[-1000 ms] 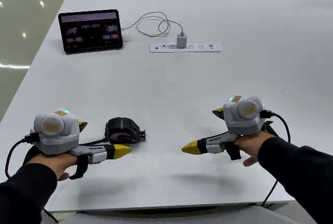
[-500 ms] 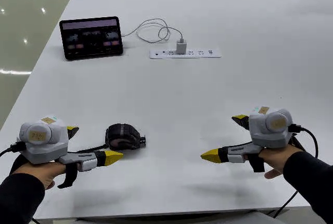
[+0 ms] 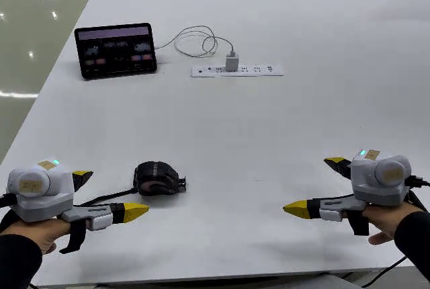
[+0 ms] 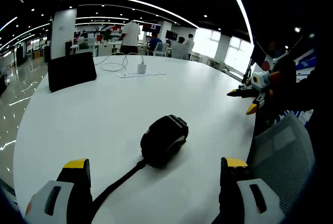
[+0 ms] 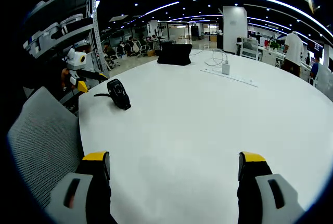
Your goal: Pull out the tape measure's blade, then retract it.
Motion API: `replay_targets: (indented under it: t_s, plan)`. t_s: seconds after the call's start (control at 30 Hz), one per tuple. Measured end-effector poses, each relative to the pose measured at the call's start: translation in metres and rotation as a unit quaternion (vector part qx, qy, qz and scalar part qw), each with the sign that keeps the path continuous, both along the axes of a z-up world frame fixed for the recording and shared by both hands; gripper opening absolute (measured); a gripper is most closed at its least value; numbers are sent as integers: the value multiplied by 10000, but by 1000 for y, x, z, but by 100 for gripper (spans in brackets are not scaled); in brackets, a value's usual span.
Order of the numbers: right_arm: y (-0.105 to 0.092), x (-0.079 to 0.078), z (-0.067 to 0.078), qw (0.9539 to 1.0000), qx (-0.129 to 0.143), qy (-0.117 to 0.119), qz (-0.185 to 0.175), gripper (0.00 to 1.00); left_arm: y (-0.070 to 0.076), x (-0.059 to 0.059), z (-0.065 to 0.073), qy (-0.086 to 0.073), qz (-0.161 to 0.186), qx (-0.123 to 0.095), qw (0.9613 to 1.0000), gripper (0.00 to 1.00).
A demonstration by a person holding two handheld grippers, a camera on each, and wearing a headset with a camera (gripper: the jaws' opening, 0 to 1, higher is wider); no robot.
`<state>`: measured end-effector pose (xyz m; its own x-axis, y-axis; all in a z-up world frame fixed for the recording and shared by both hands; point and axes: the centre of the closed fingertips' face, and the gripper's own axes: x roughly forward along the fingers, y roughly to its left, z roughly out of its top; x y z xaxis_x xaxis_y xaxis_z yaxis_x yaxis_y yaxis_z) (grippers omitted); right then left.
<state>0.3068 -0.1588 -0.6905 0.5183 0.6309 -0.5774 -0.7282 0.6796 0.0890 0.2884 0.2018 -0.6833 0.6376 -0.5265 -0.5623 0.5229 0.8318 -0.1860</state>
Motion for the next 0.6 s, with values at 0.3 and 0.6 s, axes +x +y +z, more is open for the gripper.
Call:
replay_targets:
  t_s: [0.3,0.6]
  plan:
    - [-13,-10,3,10000,-48,-3,-20,100,4,-2,4,-43,-74,40,10000,100]
    - [-32,-20,-2,9998,-95,126,-130,100,14,-4,3,33,6,45,10000,100]
